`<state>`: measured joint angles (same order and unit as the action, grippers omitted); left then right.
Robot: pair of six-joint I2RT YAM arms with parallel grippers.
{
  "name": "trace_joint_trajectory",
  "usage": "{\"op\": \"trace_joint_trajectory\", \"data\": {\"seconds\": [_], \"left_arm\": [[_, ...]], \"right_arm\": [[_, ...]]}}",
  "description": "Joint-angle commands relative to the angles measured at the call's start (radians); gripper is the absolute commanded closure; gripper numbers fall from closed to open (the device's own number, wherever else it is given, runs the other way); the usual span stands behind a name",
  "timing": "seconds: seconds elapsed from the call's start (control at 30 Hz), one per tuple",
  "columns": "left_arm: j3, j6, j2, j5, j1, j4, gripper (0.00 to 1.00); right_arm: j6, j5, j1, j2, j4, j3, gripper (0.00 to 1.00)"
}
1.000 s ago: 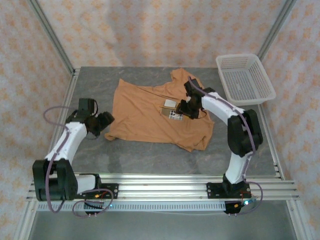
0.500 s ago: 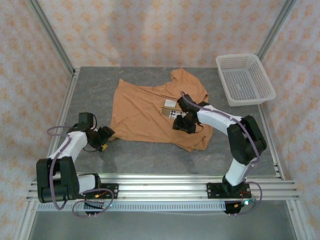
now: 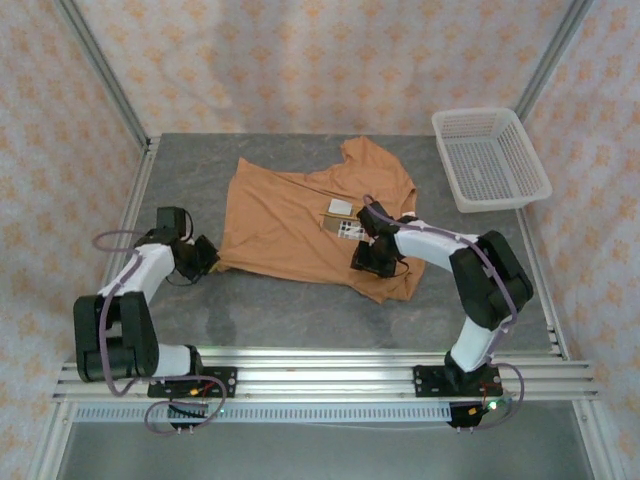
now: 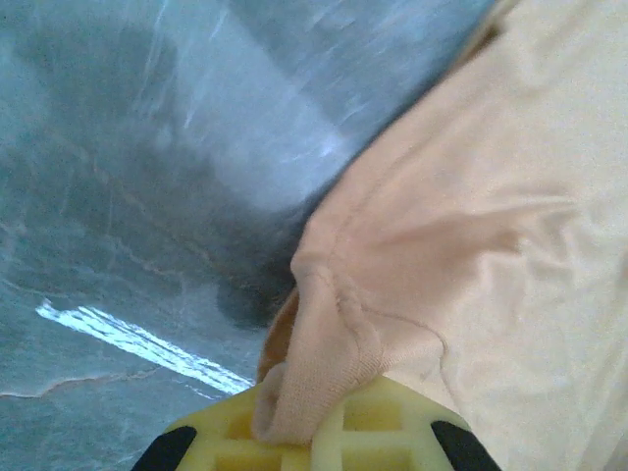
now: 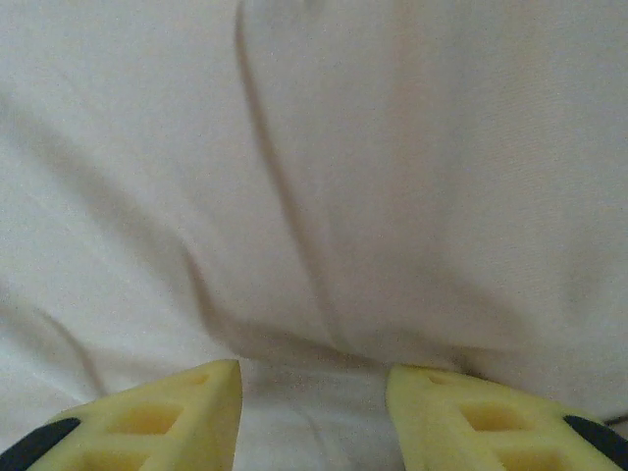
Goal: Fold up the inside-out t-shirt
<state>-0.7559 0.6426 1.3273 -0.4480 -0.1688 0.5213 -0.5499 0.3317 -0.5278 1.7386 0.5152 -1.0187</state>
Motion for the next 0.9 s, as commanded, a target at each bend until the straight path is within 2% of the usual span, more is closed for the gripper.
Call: {"op": "trace_joint_trajectory", "data": {"seconds": [0.0,0.17,0.33,0.37,0.4,0.43,0.5,0.6,0.67,0.73,0.87], "left_arm": [[-0.030,-0.159,-0.151,0.149,0.048,0.165,1.00],[0.098,-0.054,-0.325,0.160,0.167,0.179,1.00],[0.201,0.059,-0.364,0.190,0.276,0.196,1.00],[0.210,0.076,-0.361,0.209,0.288,0.213,0.96],[0.215,0.096,-0.360,0.224,0.306,0.221,0.78],[0.214,0.111,-0.361,0.233,0.314,0.229,0.68],[0.182,0.114,-0.379,0.247,0.321,0.254,0.62],[0.032,0.065,-0.397,0.376,0.322,0.330,0.55],[-0.079,0.026,-0.353,0.423,0.321,0.330,0.55],[-0.169,0.001,-0.246,0.369,0.322,0.275,0.56],[-0.355,-0.021,0.071,0.264,0.354,0.125,0.57]], "right_arm": [[0.001,-0.092,0.040,0.020,0.044,0.064,0.54],[0.014,-0.083,0.049,-0.003,0.064,0.072,0.54],[0.020,-0.053,0.049,-0.044,0.082,0.072,0.54],[0.023,-0.053,0.049,-0.052,0.091,0.065,0.54],[0.025,-0.051,0.049,-0.063,0.100,0.057,0.53],[0.028,-0.048,0.050,-0.072,0.109,0.047,0.53],[0.036,-0.049,0.051,-0.094,0.141,0.011,0.52],[0.043,-0.066,0.055,-0.131,0.185,-0.042,0.49],[0.044,-0.071,0.062,-0.152,0.191,-0.066,0.45],[0.043,-0.068,0.074,-0.144,0.180,-0.086,0.42],[0.038,-0.050,0.113,-0.052,0.114,-0.144,0.40]]}}
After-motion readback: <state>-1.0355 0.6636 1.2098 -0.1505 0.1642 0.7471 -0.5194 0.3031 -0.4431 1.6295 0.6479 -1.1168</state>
